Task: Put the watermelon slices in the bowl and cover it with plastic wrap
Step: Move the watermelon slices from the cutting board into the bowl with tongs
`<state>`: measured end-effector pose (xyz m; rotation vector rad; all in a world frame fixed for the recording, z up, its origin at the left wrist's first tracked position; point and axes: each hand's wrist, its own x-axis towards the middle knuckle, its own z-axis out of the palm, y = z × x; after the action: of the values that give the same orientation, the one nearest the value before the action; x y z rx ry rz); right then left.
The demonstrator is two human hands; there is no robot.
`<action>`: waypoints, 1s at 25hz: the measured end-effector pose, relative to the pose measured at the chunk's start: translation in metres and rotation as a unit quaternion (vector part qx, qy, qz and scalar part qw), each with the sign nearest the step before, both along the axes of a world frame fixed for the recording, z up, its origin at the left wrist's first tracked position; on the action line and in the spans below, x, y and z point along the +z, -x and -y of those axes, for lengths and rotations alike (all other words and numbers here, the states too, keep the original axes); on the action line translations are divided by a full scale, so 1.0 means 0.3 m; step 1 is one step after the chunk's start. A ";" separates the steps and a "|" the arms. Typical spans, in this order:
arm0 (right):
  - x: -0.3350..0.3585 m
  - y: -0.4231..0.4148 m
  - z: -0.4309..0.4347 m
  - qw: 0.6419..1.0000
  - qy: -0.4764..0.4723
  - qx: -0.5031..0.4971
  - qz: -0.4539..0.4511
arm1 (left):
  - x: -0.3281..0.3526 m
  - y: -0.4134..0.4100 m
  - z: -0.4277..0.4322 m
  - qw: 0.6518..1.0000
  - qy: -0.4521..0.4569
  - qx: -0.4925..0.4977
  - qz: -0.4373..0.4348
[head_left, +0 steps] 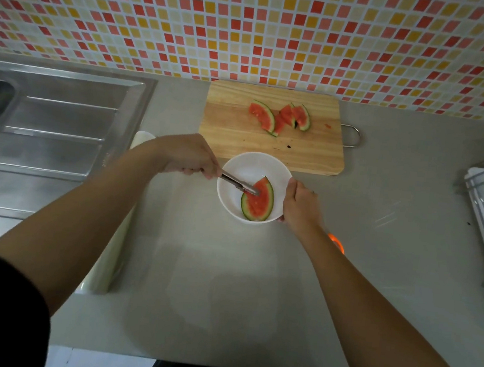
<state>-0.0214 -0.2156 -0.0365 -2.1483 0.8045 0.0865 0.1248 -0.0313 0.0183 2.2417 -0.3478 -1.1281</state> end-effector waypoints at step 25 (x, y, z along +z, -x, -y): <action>-0.045 -0.013 0.028 0.995 0.085 0.055 -0.018 | -0.214 -0.314 0.199 0.923 0.146 0.355 -0.036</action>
<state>-0.0174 -0.2241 -0.0500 -2.3578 0.7371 0.1164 0.2190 -0.0909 -0.0458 1.8105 0.3009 -0.7019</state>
